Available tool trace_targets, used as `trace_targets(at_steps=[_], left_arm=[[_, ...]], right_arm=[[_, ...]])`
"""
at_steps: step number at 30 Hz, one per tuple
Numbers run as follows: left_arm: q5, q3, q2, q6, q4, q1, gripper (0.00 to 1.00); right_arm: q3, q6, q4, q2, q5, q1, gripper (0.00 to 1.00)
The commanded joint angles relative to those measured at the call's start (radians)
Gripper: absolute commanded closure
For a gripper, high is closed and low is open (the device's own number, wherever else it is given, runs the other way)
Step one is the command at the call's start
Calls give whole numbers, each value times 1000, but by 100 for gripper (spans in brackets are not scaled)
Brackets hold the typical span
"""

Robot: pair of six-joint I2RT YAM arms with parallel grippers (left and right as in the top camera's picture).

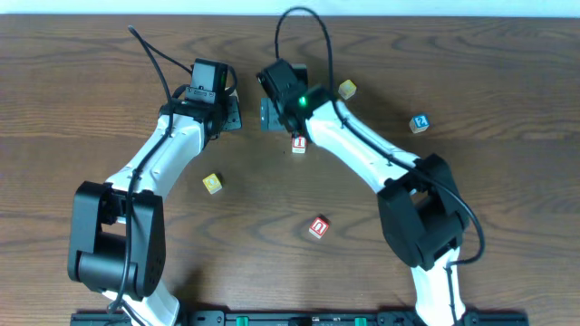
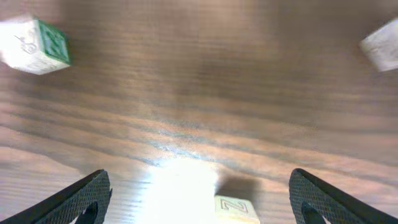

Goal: Spell out Ai2

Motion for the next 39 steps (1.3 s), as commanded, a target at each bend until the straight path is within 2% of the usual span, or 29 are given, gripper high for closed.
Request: trace_targets(at_steps=[1, 6, 9, 13, 18, 26, 39], left_arm=[[-3, 9, 11, -11, -5, 10, 94], [48, 9, 11, 12, -22, 11, 94], [31, 9, 11, 42, -18, -34, 94], [16, 9, 11, 53, -13, -100, 94], [19, 9, 18, 53, -34, -161, 94], [23, 9, 108, 52, -11, -242, 94], [84, 9, 144, 45, 35, -267, 94]], right_arm=[[137, -23, -89, 2, 70, -48, 9], [354, -43, -291, -44, 65, -143, 9], [404, -92, -326, -128, 5, -220, 8], [404, -157, -334, -244, -113, -314, 7], [404, -209, -383, -319, -119, -359, 4], [381, -240, -439, -320, -115, -366, 1], [364, -304, -441, -305, -115, -399, 1]])
